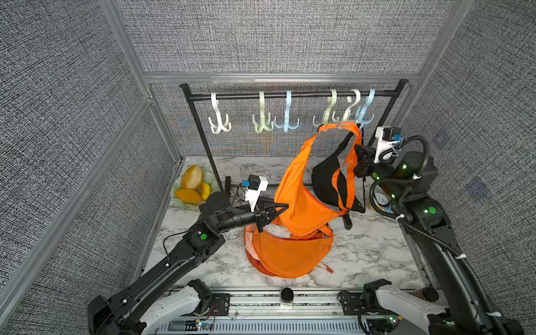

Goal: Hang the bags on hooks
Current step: Hang the bag on the hook.

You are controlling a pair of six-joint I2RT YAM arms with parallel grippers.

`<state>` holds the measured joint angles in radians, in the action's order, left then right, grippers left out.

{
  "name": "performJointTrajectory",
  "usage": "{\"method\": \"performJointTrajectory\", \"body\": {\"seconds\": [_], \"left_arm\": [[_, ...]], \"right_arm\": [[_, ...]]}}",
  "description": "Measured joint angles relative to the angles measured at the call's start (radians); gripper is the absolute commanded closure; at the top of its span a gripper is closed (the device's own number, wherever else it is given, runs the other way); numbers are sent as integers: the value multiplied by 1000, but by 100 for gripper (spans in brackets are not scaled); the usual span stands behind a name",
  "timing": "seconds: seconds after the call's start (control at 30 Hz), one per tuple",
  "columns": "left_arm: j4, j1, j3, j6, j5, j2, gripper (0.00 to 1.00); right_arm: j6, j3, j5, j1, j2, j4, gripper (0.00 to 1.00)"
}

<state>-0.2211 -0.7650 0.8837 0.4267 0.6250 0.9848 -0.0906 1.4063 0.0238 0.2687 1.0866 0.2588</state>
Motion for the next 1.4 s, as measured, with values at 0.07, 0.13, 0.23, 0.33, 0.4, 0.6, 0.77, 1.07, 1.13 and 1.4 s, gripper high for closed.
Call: {"method": "performJointTrajectory", "body": {"seconds": [0.07,0.13,0.23,0.33,0.4,0.6,0.77,1.07,1.13,1.4], "left_arm": [[-16,-19,16,0,-15,29,100],[-18,-36,31,0,-24,57,100],[-16,-59,50,0,-47,93,100],[-16,-74,63,4,-54,118,100],[-15,-78,73,22,-60,138,100],[-8,-84,94,55,-67,190,100],[-17,-85,92,97,-56,204,100],[-38,-86,83,140,-28,236,100],[-46,-87,77,150,-21,236,100],[-79,-90,75,161,-8,249,100]], "right_arm": [[13,66,-13,0,47,36,100],[19,124,-15,0,89,72,100],[23,208,-19,0,144,134,100],[26,280,-24,0,190,195,100],[27,307,-27,0,211,235,100],[34,343,-44,0,247,335,100],[36,370,-42,-1,282,396,100],[37,344,-36,-5,283,445,100],[42,331,-36,-8,280,452,100],[47,311,-25,-19,257,484,100]]}}
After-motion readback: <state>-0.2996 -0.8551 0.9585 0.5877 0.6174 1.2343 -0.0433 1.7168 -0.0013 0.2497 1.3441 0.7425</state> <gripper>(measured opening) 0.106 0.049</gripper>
